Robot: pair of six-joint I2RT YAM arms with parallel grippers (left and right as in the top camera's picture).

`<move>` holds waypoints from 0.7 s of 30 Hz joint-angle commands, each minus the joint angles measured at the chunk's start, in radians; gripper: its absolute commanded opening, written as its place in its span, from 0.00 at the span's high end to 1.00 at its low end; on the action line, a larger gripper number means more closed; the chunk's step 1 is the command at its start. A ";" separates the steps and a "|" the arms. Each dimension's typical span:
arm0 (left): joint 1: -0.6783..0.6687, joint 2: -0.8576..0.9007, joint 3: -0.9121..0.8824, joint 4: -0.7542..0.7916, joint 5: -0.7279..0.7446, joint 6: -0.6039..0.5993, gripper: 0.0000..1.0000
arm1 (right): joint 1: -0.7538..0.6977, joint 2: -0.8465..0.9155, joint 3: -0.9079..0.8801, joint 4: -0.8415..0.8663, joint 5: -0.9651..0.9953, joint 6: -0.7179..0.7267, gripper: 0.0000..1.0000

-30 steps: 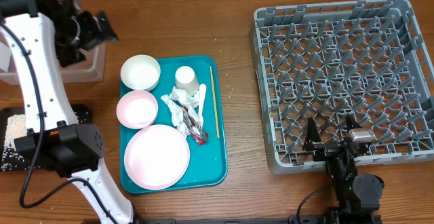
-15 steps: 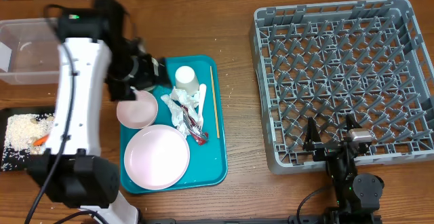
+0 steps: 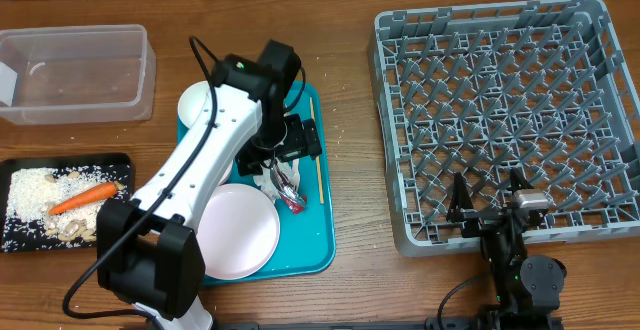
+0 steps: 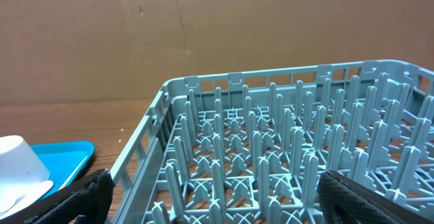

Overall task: Sort waste into correct bins and load items into the dishwasher rack
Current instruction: 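Move the left gripper to the crumpled white napkin and grasp it, then lift the napkin and drop it into the clear plastic bin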

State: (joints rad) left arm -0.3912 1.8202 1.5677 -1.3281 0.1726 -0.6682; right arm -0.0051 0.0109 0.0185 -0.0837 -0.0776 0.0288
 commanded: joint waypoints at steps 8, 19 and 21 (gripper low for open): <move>0.022 -0.006 -0.131 0.105 -0.127 -0.097 0.00 | -0.001 -0.008 -0.010 0.004 0.006 -0.003 0.00; 0.003 -0.006 -0.308 0.325 -0.131 -0.154 0.00 | -0.001 -0.008 -0.010 0.004 0.006 -0.003 0.00; 0.000 -0.006 -0.327 0.342 -0.132 -0.143 0.00 | -0.001 -0.008 -0.010 0.004 0.006 -0.003 0.00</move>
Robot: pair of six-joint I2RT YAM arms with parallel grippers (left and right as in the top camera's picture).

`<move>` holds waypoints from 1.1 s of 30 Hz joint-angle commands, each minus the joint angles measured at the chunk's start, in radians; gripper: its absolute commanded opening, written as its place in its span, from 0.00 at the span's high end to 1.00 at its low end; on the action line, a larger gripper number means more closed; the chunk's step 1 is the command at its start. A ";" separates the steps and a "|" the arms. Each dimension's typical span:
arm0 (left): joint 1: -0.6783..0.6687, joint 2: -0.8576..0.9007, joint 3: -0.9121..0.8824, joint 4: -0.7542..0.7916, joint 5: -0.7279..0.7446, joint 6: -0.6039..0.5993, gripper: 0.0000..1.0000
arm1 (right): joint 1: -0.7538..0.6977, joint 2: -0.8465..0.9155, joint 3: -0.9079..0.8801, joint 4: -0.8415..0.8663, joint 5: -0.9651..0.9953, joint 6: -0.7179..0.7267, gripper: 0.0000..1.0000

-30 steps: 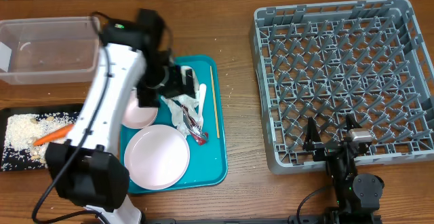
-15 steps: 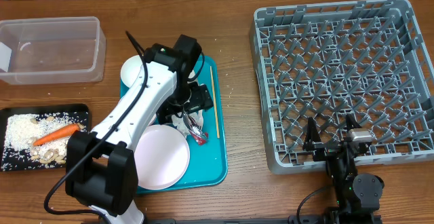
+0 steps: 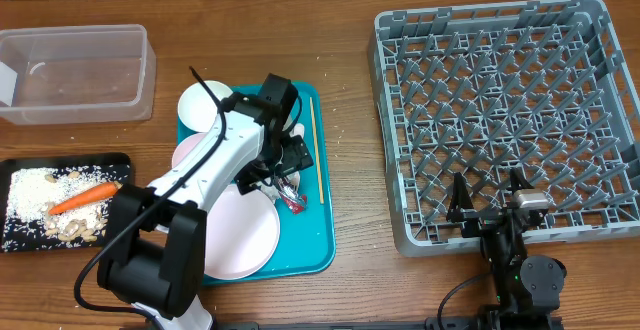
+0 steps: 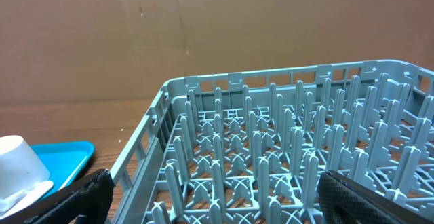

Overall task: Sort waste into correct bins and load items into the dishwasher rack
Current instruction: 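Lift the napkin and drop it into the clear plastic bin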

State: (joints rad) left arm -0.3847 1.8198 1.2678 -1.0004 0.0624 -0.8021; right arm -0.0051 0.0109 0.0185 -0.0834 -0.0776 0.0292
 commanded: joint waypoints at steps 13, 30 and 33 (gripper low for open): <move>-0.048 -0.006 -0.031 0.019 -0.059 0.020 0.16 | -0.001 -0.008 -0.010 0.004 0.006 -0.003 0.00; -0.048 -0.006 -0.056 0.000 -0.120 0.024 0.96 | -0.001 -0.008 -0.010 0.004 0.006 -0.003 0.00; -0.048 -0.006 -0.051 -0.019 -0.091 0.047 0.96 | -0.001 -0.008 -0.010 0.004 0.006 -0.003 0.00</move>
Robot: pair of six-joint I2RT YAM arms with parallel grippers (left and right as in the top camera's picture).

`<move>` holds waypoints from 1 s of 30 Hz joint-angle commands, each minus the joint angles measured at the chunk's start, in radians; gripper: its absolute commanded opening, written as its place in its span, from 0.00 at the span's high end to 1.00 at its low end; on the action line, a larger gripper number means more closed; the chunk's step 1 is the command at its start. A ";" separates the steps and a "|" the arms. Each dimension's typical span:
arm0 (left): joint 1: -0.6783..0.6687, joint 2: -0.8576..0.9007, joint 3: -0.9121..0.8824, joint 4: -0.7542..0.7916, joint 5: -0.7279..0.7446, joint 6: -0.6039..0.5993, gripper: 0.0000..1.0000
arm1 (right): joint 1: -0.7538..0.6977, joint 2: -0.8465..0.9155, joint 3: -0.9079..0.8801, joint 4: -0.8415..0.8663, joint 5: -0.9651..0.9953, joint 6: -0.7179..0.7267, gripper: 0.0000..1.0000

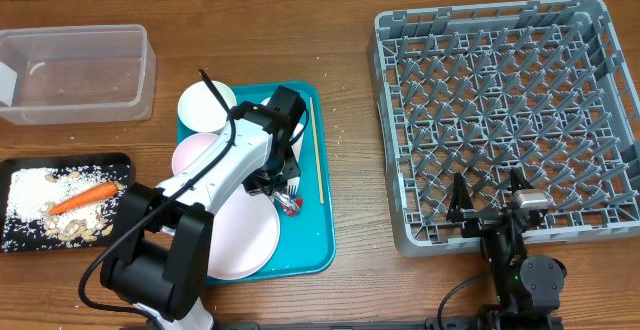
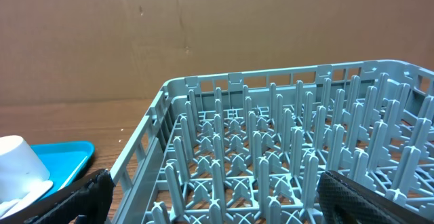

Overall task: Sort waste into correct bins and load items into the dishwasher rack
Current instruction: 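Lift the napkin and drop it into the clear plastic bin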

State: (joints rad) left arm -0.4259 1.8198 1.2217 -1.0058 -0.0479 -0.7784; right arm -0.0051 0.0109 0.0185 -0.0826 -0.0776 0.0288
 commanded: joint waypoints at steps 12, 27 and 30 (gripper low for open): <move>-0.007 -0.126 0.119 -0.113 0.067 0.039 0.96 | -0.001 -0.008 -0.010 0.003 0.006 -0.003 0.00; 0.058 -0.259 0.340 -0.269 -0.040 0.101 0.96 | -0.001 -0.008 -0.010 0.003 0.006 -0.003 0.00; 0.134 -0.259 0.414 -0.270 -0.121 0.114 0.96 | -0.001 -0.008 -0.010 0.003 0.006 -0.003 0.00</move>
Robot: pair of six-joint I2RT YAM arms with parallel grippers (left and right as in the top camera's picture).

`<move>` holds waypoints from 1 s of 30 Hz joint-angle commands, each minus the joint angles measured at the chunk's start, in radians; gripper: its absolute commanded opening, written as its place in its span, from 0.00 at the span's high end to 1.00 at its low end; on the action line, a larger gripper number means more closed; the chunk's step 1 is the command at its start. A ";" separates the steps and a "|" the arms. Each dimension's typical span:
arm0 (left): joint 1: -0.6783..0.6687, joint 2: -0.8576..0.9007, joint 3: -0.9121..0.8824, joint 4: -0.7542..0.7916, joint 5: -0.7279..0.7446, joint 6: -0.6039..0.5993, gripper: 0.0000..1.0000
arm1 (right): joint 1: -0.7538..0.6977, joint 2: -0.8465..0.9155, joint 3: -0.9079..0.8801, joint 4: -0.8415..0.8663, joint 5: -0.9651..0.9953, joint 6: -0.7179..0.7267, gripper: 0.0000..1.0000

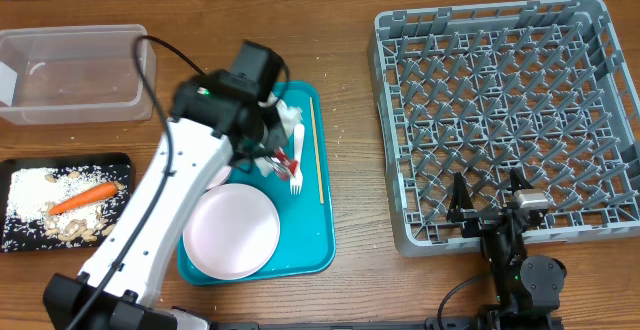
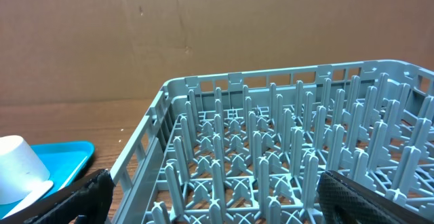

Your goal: Sort waste into correct bins and load items into the dishwasher rack

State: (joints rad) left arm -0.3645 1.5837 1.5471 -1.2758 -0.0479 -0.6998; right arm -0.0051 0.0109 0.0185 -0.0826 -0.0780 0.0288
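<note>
My left gripper (image 1: 278, 150) is raised over the teal tray (image 1: 310, 245) and looks shut on a red wrapper (image 1: 286, 161). A white plastic fork (image 1: 295, 181) shows just below the wrapper; whether it is lifted too I cannot tell. A wooden chopstick (image 1: 316, 150) and a pink plate (image 1: 232, 232) lie on the tray. The white cup (image 2: 20, 166) shows in the right wrist view; the left arm hides it from above. The grey dishwasher rack (image 1: 500, 110) stands at the right. My right gripper (image 2: 213, 191) rests open at the rack's near edge (image 1: 490, 212).
A clear plastic bin (image 1: 75, 70) stands at the back left. In front of it is a black tray (image 1: 20, 240) with rice, scraps and a carrot (image 1: 82, 197). Crumbs dot the wood between the teal tray and the rack.
The left gripper was low on the tray at the wrapper; now it is higher and further back, with the red wrapper in it. The fork has shifted too. The right arm has not moved.
The left gripper hung over the tray's middle above the wrapper and fork. At the following two moments it was lower, closing in on the wrapper beside the plate. Now it is raised with the wrapper. The right gripper has stayed open at the rack throughout.
</note>
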 commanded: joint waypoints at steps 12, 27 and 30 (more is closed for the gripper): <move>0.499 0.030 0.171 0.349 -0.135 0.050 0.96 | -0.001 -0.008 -0.010 0.003 0.006 -0.003 0.00; 0.782 0.344 0.171 0.732 -0.079 0.050 0.93 | -0.001 -0.008 -0.010 0.003 0.006 -0.003 0.00; 0.805 0.356 0.171 0.743 -0.058 0.050 0.79 | -0.001 -0.008 -0.010 0.003 0.006 -0.003 0.00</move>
State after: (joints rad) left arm 0.4206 1.9327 1.7039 -0.5468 -0.1371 -0.6704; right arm -0.0051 0.0109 0.0185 -0.0822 -0.0780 0.0288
